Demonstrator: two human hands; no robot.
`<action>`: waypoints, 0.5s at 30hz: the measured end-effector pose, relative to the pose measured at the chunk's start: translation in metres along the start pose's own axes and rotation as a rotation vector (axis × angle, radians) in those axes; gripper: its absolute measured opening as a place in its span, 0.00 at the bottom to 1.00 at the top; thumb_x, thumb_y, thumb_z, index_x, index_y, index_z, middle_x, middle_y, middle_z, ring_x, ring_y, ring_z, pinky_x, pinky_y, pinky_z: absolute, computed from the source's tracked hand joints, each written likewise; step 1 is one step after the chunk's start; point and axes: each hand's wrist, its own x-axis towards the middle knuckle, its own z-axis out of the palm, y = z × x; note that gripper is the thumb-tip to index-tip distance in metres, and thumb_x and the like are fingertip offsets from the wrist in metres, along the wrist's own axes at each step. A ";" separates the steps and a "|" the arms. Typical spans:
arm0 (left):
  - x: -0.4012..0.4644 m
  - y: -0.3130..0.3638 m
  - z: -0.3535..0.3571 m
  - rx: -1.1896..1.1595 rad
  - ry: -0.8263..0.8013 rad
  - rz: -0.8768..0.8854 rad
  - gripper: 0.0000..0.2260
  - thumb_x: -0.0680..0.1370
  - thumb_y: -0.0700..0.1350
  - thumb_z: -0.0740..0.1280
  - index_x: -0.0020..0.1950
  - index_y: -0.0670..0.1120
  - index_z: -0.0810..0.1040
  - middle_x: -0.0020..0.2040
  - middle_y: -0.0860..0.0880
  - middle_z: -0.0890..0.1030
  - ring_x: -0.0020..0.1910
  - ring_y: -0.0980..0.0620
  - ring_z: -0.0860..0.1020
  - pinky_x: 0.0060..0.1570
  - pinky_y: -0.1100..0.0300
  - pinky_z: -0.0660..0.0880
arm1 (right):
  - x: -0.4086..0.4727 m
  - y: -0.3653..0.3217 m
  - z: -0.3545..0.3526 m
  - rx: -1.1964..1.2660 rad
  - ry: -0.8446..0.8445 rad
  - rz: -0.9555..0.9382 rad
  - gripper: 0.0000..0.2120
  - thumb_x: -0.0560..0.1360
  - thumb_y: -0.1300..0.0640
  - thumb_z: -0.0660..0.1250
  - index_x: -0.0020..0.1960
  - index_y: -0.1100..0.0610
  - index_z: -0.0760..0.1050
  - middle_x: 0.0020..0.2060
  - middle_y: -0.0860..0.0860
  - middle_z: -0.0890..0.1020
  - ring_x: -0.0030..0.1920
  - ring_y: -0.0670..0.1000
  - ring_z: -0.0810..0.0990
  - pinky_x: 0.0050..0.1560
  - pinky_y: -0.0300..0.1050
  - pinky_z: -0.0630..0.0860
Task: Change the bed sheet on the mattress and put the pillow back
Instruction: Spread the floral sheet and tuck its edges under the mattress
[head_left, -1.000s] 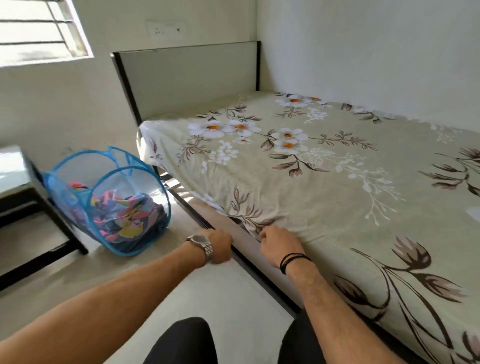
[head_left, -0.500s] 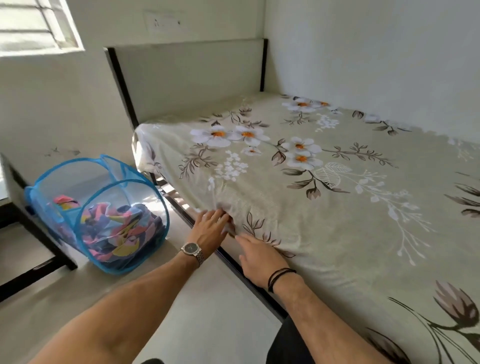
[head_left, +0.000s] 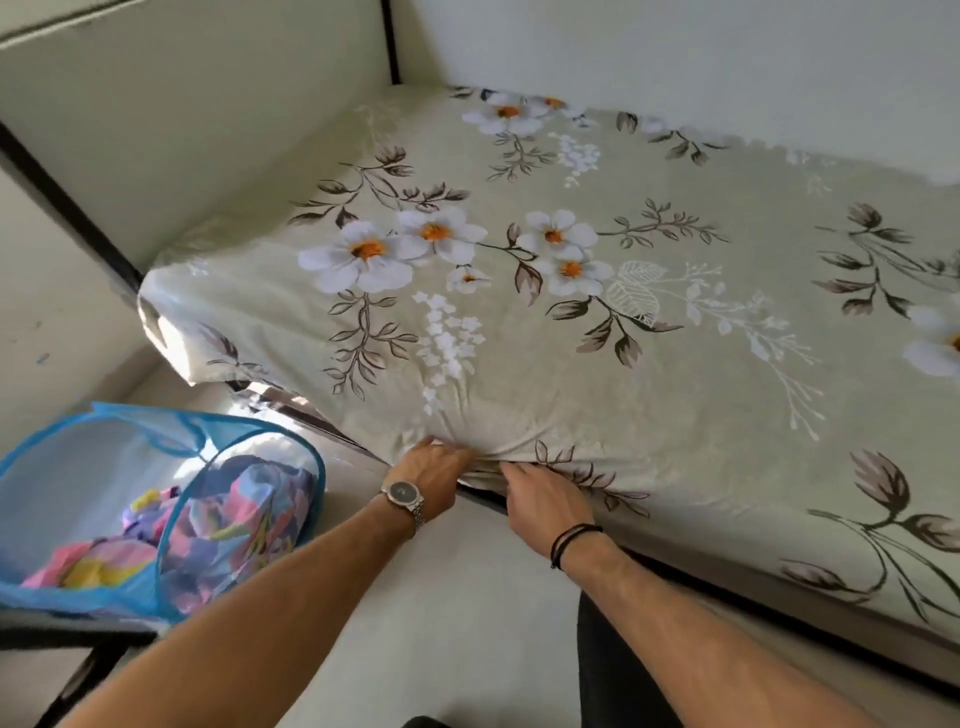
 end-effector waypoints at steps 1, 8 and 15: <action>0.003 0.000 -0.008 0.016 -0.057 -0.013 0.13 0.74 0.37 0.64 0.56 0.51 0.77 0.51 0.47 0.84 0.53 0.44 0.83 0.58 0.53 0.76 | 0.000 -0.004 0.001 -0.020 -0.009 0.013 0.17 0.79 0.60 0.59 0.66 0.53 0.74 0.59 0.52 0.82 0.58 0.55 0.81 0.52 0.51 0.78; -0.006 0.006 -0.024 0.073 -0.279 -0.019 0.15 0.80 0.42 0.64 0.66 0.51 0.75 0.61 0.46 0.80 0.58 0.43 0.81 0.54 0.52 0.77 | -0.004 -0.004 0.028 -0.011 -0.119 0.035 0.33 0.78 0.61 0.61 0.81 0.59 0.57 0.78 0.55 0.67 0.78 0.54 0.64 0.79 0.51 0.59; -0.020 0.013 0.003 -0.524 0.029 -0.355 0.21 0.80 0.42 0.60 0.73 0.51 0.73 0.59 0.49 0.83 0.56 0.44 0.82 0.55 0.52 0.78 | -0.003 -0.008 0.064 0.047 0.006 -0.029 0.39 0.76 0.63 0.62 0.83 0.61 0.50 0.81 0.57 0.59 0.81 0.53 0.57 0.80 0.44 0.42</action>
